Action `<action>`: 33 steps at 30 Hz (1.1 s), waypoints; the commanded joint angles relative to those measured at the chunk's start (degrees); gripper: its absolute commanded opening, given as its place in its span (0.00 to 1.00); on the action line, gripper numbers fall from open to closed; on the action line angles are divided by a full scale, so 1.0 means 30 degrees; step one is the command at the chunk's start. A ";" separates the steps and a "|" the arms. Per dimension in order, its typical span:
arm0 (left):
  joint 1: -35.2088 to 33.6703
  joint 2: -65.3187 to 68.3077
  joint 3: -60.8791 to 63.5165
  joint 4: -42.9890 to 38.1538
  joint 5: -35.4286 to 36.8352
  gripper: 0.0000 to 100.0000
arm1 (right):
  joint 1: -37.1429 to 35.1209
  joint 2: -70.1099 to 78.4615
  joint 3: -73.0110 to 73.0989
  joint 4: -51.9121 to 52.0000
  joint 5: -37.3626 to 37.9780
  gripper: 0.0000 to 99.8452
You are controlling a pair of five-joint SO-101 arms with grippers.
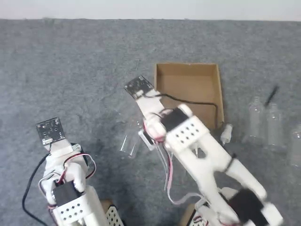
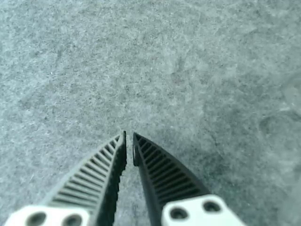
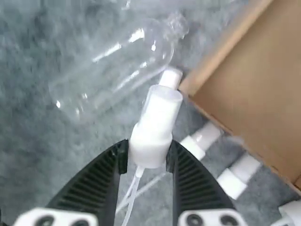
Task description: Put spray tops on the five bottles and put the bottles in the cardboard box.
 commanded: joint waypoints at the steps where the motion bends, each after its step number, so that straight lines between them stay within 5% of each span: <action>1: 0.0029 -0.0293 -0.0132 -0.0440 -0.0059 0.02 | -0.0308 0.2799 -0.2579 0.0044 -0.0791 0.05; 12: 0.0029 -0.0293 -0.0132 -0.0440 -0.0059 0.02 | -0.1070 0.7370 -0.4542 -0.1509 -0.4484 0.06; 22: 0.0000 -0.0293 -0.0132 -0.0440 -0.0059 0.02 | -0.2447 0.7722 -0.5158 -0.1333 -0.4484 0.23; 33: 0.0000 -0.0293 -0.0132 -0.0440 -0.0059 0.02 | 0.0015 0.7692 -1.1253 0.6667 -0.3370 0.23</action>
